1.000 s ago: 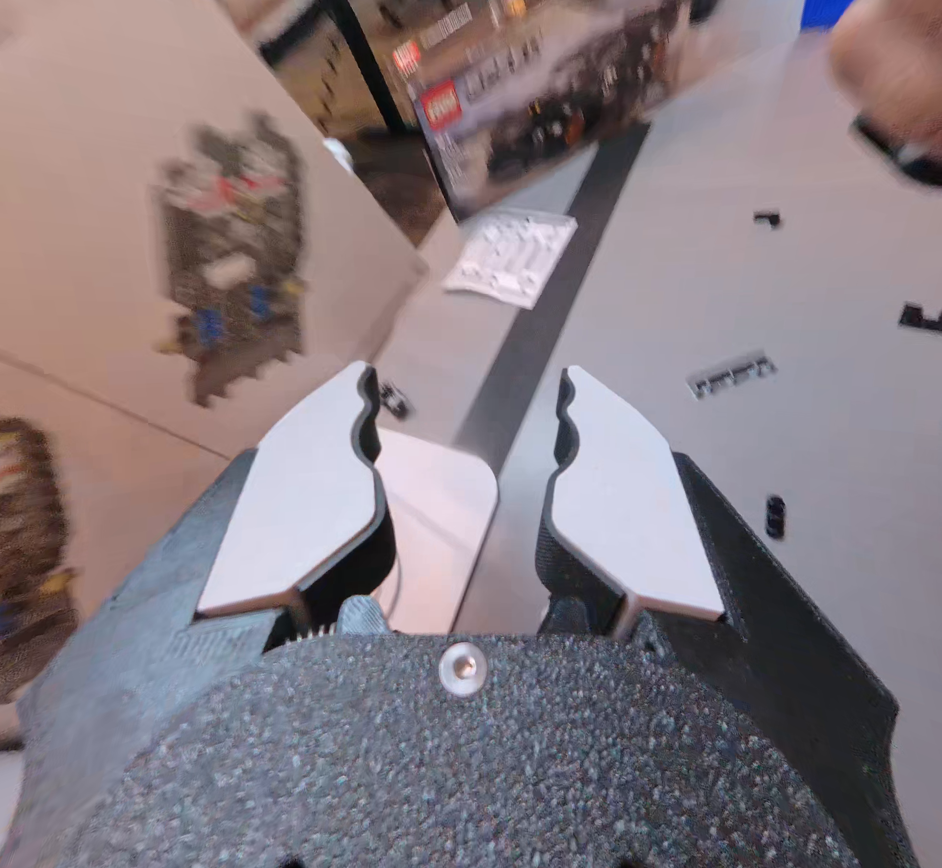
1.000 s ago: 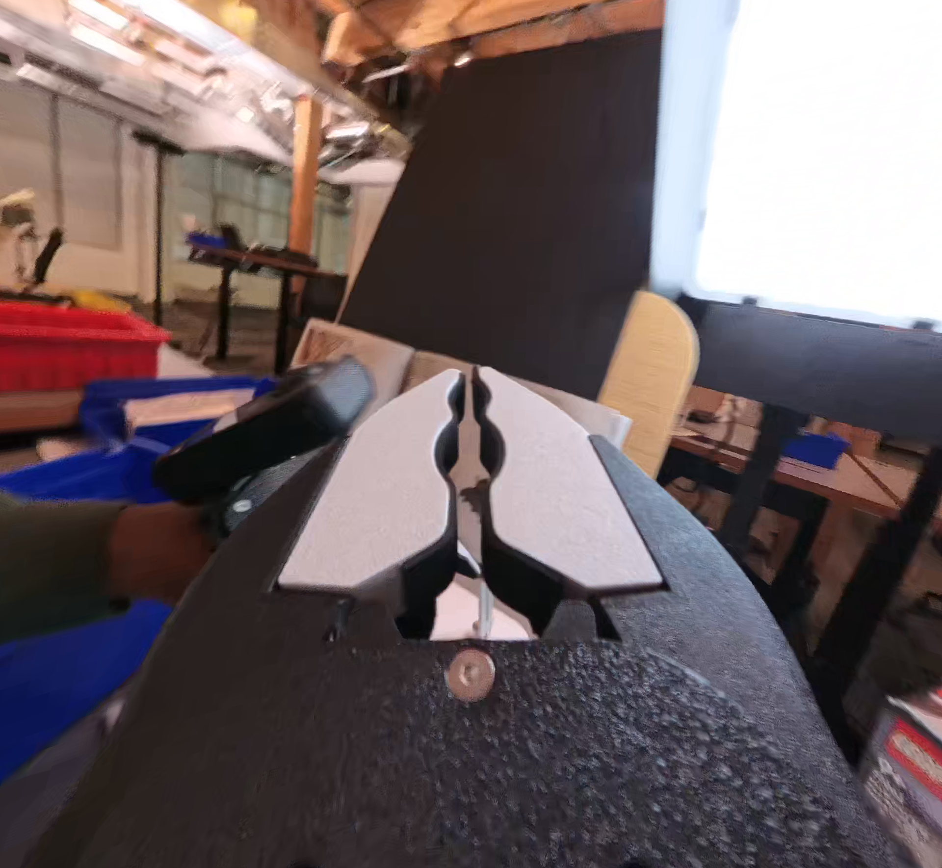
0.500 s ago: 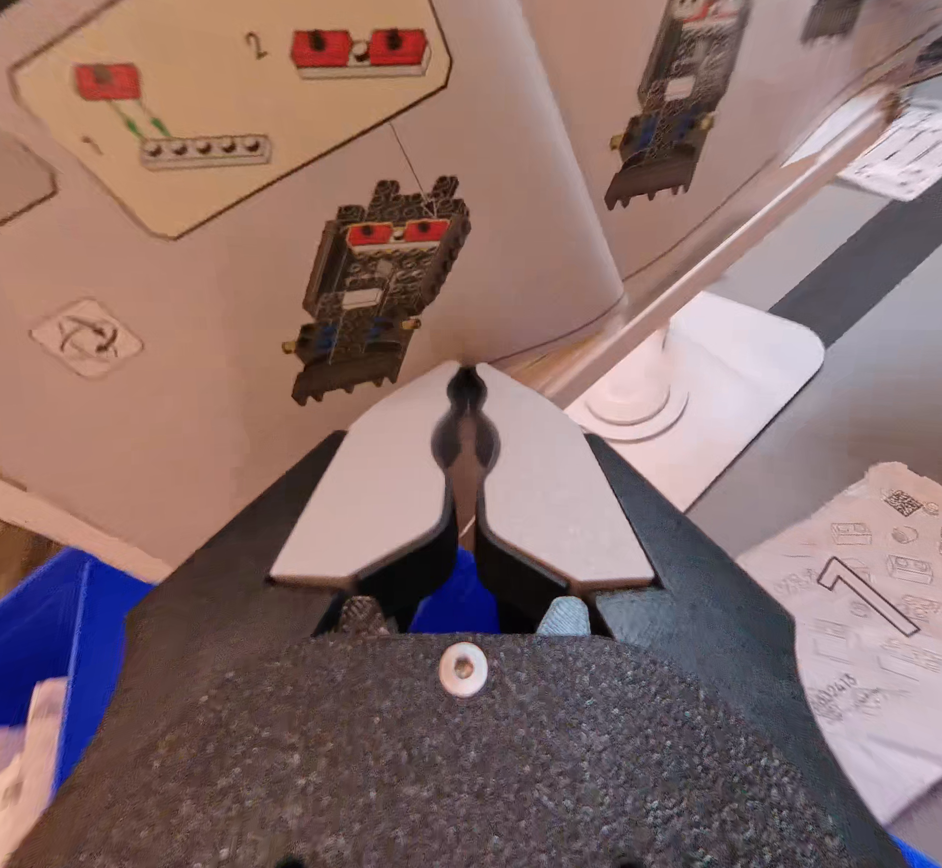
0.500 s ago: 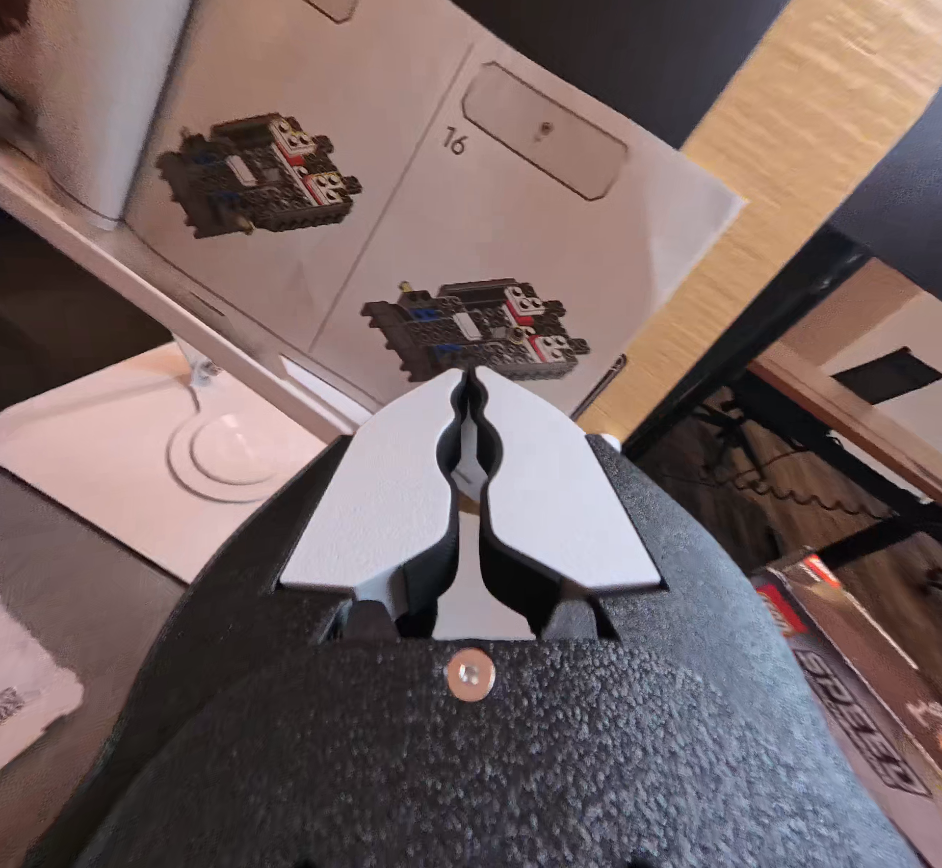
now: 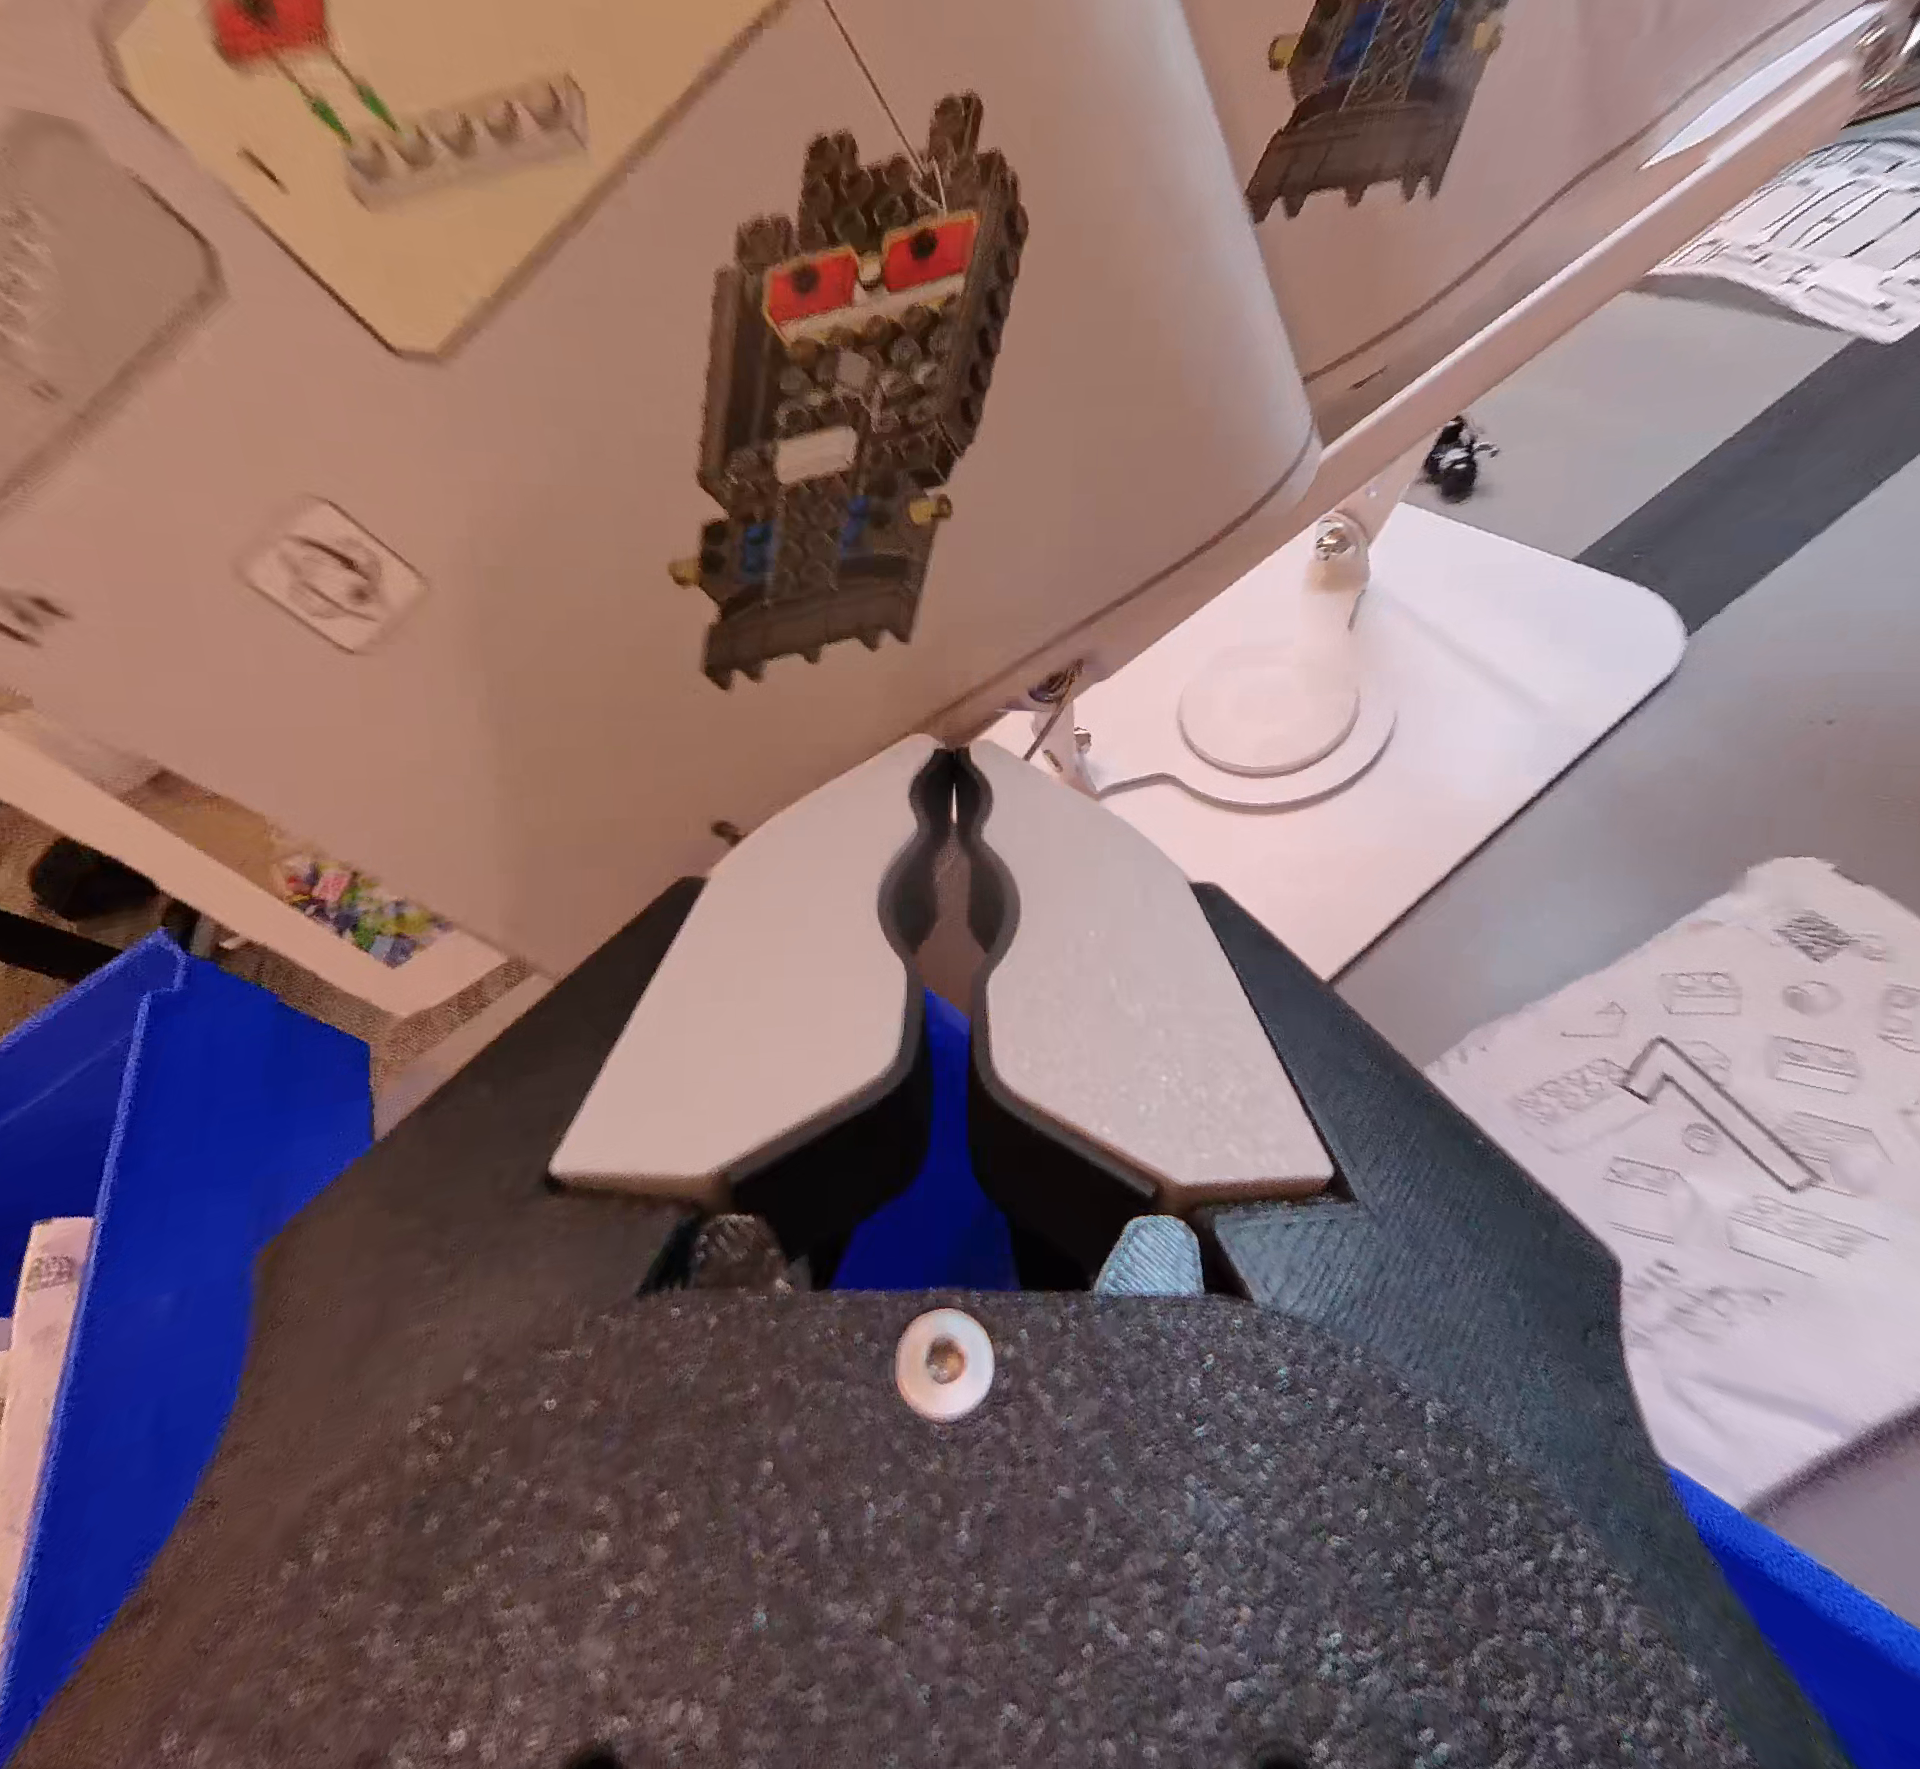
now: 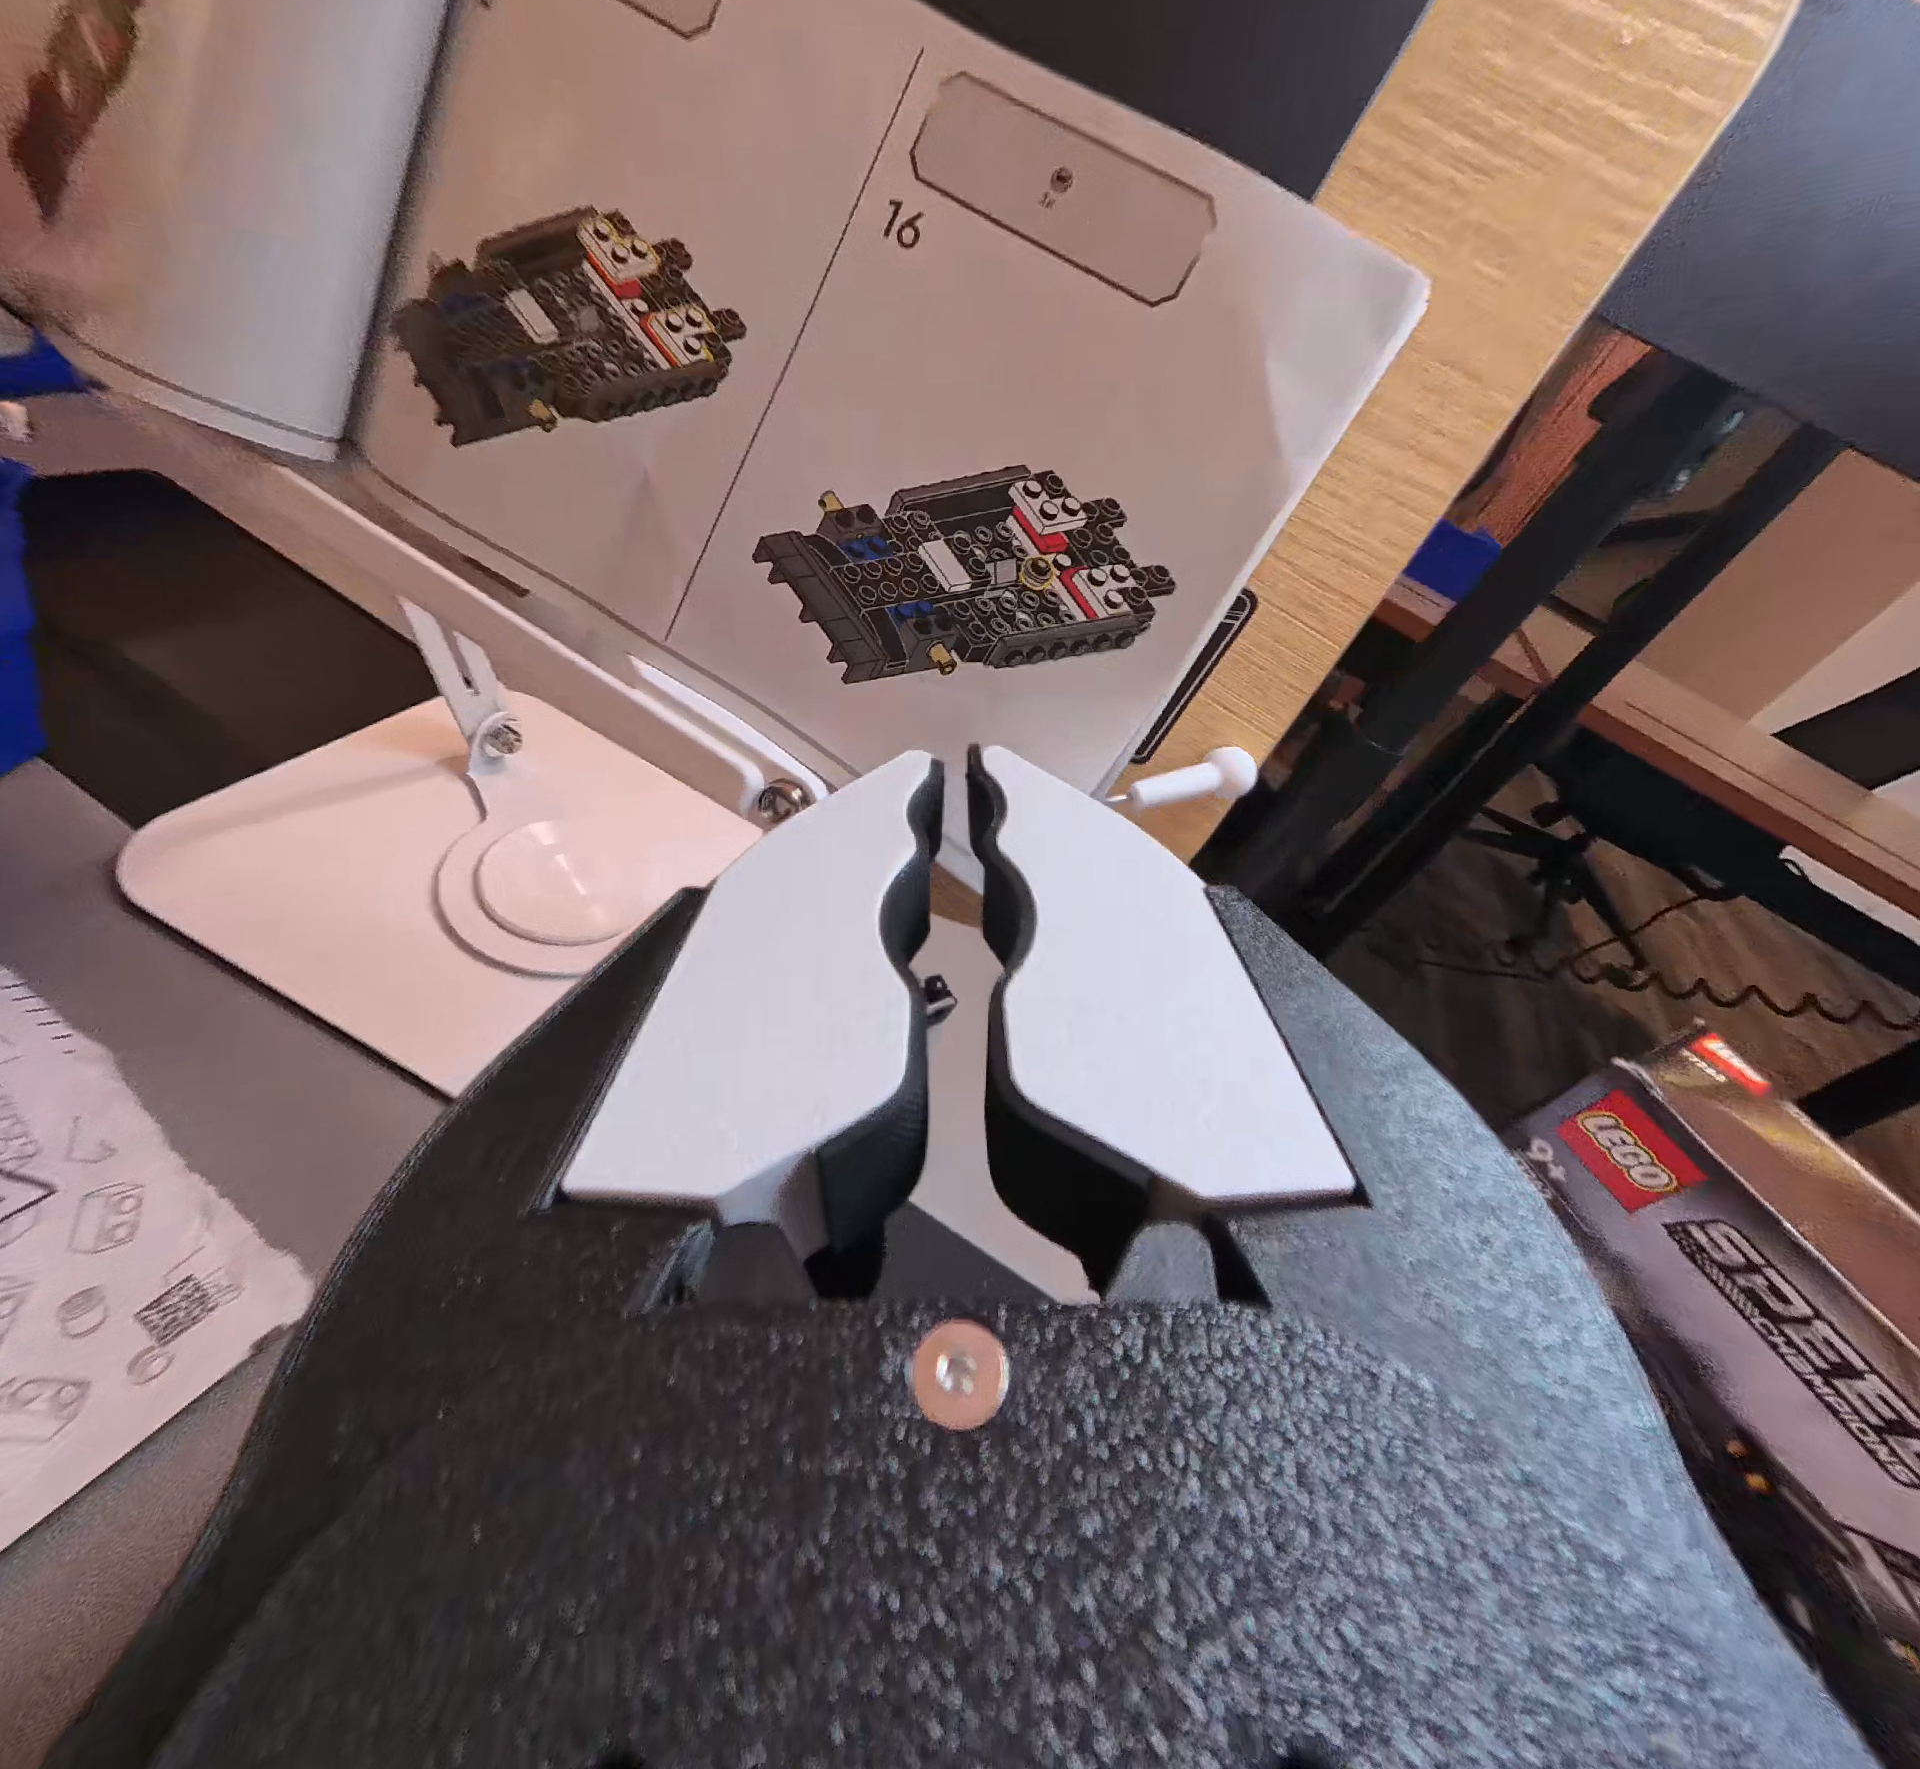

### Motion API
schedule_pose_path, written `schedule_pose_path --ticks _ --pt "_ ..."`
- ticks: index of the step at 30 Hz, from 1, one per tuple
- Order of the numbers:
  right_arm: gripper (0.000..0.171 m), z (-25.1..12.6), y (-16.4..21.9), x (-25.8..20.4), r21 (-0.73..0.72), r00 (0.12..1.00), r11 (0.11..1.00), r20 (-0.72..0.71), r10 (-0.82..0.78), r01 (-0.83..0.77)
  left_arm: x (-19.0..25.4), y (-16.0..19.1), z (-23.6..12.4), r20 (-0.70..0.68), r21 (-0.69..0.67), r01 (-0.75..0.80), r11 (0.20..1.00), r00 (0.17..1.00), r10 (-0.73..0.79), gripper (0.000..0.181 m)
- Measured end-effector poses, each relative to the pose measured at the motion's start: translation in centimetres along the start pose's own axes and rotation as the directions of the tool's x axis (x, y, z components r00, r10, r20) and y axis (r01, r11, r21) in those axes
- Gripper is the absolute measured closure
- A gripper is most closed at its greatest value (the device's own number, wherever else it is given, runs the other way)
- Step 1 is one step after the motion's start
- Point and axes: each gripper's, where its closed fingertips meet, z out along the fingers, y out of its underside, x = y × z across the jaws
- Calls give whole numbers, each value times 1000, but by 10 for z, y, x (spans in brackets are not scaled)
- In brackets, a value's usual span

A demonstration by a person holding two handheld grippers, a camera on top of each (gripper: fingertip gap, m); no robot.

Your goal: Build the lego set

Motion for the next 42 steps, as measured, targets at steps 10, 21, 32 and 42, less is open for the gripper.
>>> schedule_pose_path --ticks 10,21,32,42 --pt "157 -118 -18 -52 0 945 998 321 60 -64 63 -74 -121 -115 302 55 952 993 -21 181" --pt "153 -251 98 -196 -435 746 897 623 234 82 302 67 -189 -625 -5 -150 989 772 114 116" --pt "144 -250 131 -228 -605 793 792 521 316 81 348 104 -170 -722 -152 -197 968 692 27 116" --pt "151 -251 129 -228 -596 811 798 509 289 90 347 105 -174 -681 -175 -186 967 732 17 123"
